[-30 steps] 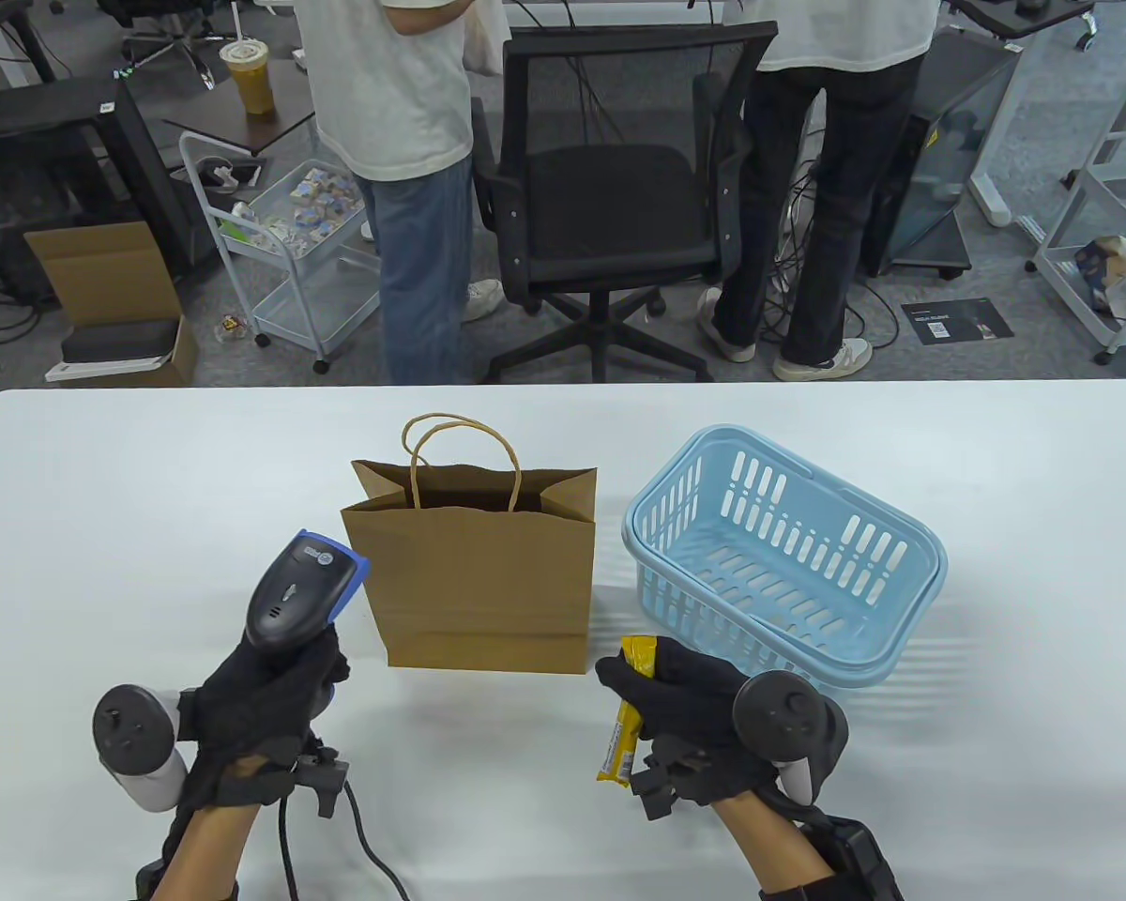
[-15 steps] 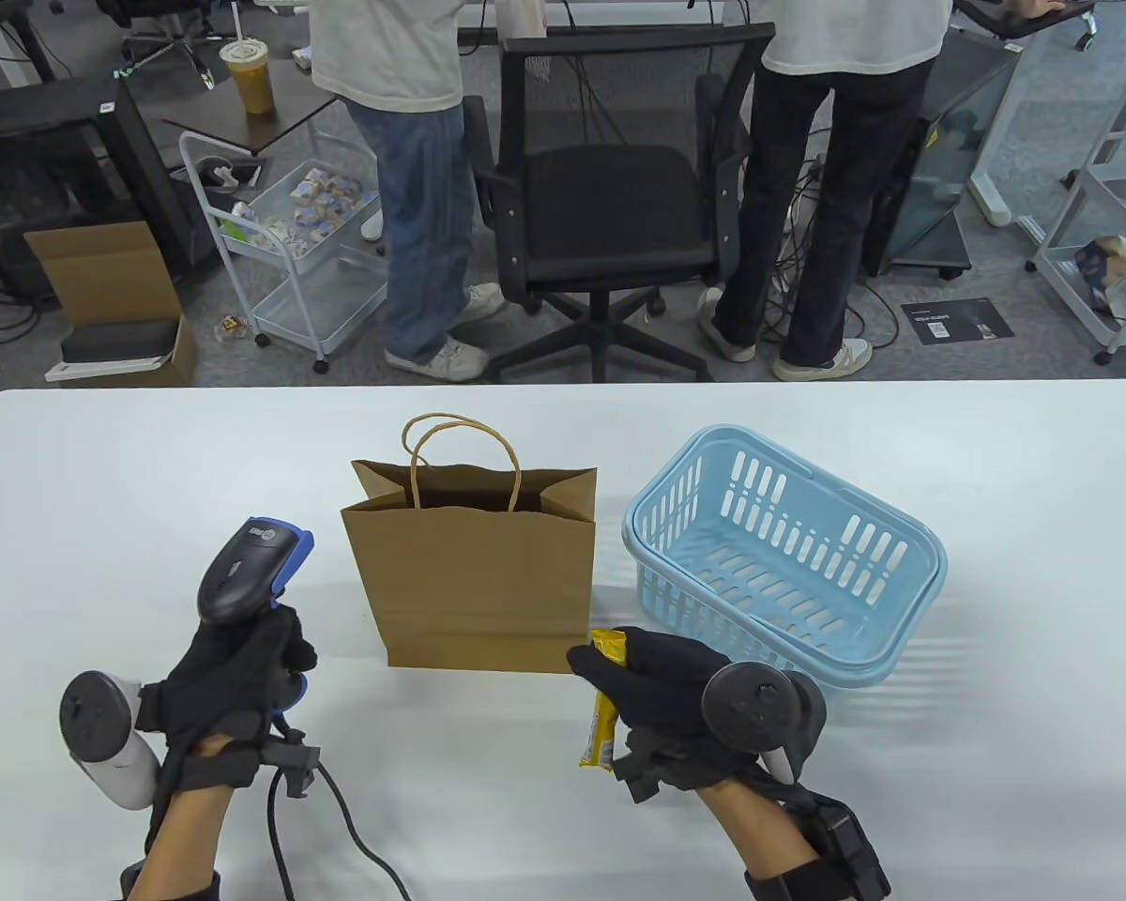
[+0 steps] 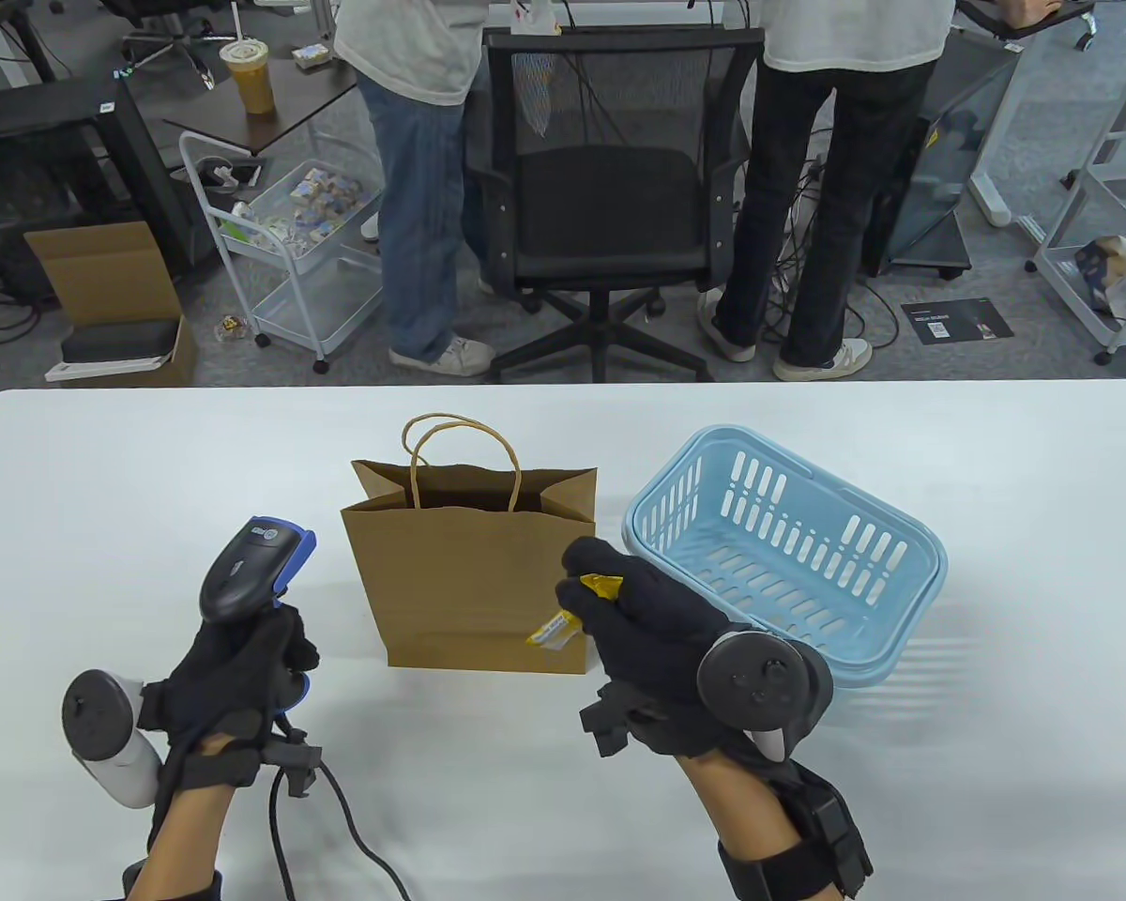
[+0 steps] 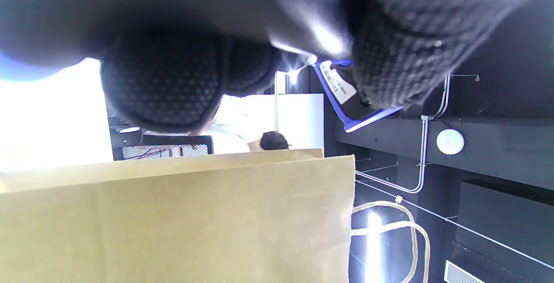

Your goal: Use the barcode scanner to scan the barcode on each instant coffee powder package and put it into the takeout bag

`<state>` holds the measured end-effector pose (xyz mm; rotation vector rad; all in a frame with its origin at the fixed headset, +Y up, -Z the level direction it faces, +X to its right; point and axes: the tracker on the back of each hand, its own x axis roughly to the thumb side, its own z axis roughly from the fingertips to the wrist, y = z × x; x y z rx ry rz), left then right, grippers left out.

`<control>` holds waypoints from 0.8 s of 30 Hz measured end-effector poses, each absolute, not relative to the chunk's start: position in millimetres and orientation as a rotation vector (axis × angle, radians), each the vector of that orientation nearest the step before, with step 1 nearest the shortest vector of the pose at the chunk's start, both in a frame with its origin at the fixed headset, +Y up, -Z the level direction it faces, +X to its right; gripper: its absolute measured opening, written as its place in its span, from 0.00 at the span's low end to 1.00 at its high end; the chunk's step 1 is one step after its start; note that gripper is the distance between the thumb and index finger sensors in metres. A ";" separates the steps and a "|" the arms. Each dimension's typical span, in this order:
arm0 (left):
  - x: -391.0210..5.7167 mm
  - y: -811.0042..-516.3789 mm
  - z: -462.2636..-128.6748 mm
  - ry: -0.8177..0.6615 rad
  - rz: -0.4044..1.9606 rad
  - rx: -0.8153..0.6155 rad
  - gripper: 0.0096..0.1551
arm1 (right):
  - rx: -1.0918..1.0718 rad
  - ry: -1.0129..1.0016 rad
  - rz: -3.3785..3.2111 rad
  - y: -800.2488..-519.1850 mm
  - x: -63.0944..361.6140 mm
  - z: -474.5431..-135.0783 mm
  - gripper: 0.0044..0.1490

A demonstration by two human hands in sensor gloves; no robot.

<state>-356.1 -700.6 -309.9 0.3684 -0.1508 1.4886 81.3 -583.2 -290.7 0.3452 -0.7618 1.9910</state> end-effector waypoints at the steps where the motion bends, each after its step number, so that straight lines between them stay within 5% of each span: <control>1: -356.3 -700.7 -309.9 -0.151 1.489 0.369 0.38 | 0.341 -0.770 1.985 -580.1 81.9 -291.2 0.29; 11: -357.3 -699.7 -309.4 -0.151 1.502 0.374 0.38 | 0.304 -0.876 1.976 -546.1 82.5 -297.9 0.31; 24: -357.8 -698.6 -308.7 -0.150 1.516 0.387 0.38 | 0.243 -0.895 2.062 -547.2 67.3 -313.4 0.30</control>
